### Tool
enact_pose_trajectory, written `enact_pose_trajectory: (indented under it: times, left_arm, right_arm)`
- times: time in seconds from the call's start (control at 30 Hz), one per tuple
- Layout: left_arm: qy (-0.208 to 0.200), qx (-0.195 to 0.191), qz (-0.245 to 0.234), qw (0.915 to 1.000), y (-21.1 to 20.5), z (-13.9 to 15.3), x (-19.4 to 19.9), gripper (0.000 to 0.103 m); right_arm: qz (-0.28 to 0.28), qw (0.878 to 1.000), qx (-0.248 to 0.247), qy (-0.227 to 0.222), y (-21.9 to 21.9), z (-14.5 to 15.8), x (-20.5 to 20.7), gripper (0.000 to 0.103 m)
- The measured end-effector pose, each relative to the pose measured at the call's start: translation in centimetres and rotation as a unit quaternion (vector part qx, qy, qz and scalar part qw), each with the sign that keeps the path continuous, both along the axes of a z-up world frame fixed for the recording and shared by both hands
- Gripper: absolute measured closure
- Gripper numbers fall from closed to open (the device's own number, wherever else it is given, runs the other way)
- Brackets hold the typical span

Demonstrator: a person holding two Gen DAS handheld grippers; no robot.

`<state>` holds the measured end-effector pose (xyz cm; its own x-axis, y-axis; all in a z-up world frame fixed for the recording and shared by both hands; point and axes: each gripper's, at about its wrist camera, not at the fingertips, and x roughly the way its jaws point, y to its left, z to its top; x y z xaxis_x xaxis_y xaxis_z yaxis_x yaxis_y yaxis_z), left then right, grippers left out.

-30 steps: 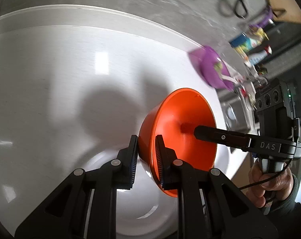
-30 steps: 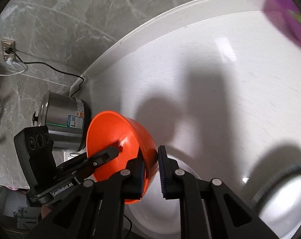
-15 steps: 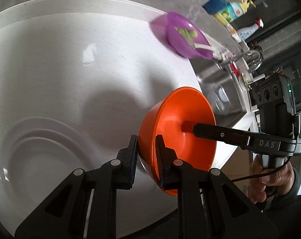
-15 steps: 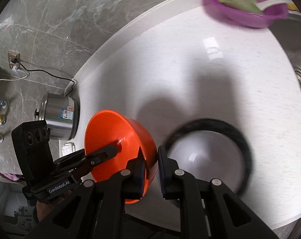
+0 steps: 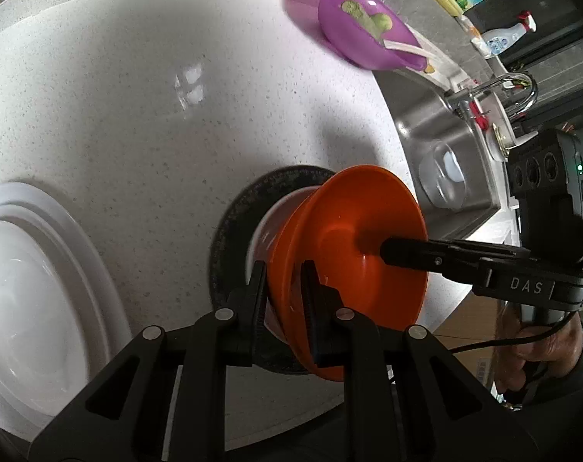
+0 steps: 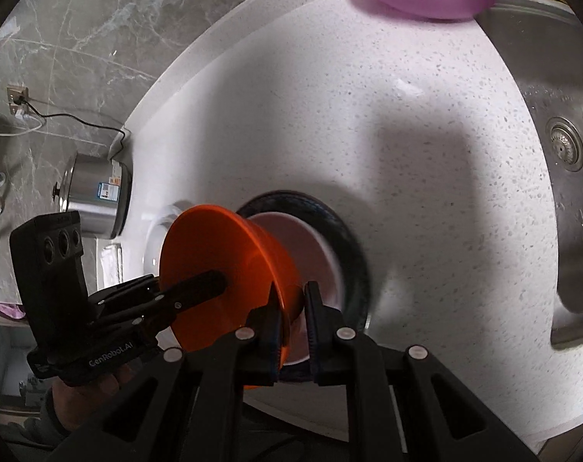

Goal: Organize plates and bowls
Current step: 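Lift the orange bowl with both grippers and carry it over the white bowl, then lower the orange bowl into the white bowl and open both grippers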

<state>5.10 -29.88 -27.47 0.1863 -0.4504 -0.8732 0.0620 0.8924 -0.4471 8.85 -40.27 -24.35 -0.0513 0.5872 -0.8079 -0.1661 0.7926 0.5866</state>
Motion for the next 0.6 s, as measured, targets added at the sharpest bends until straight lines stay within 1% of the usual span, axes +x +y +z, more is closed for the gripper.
enact_pose_trajectory:
  times: [0.17,0.33,0.6]
  left_arm:
    - [0.006,0.007,0.005,0.9999,-0.4,-0.8,0.4,0.087]
    - [0.004,0.011,0.011,0.9999,0.0,-0.6,0.9,0.087]
    - [-0.004,-0.002,0.020,0.9998,0.4,0.2,1.0,0.086]
  right_arm:
    - [0.010,1.000,-0.001,0.005,-1.0,-1.0,0.1,0.091]
    - [0.020,1.000,-0.009,0.000,-0.2,-1.0,0.1,0.092]
    - [0.031,0.999,-0.024,0.000,0.1,-1.2,0.0,0.093]
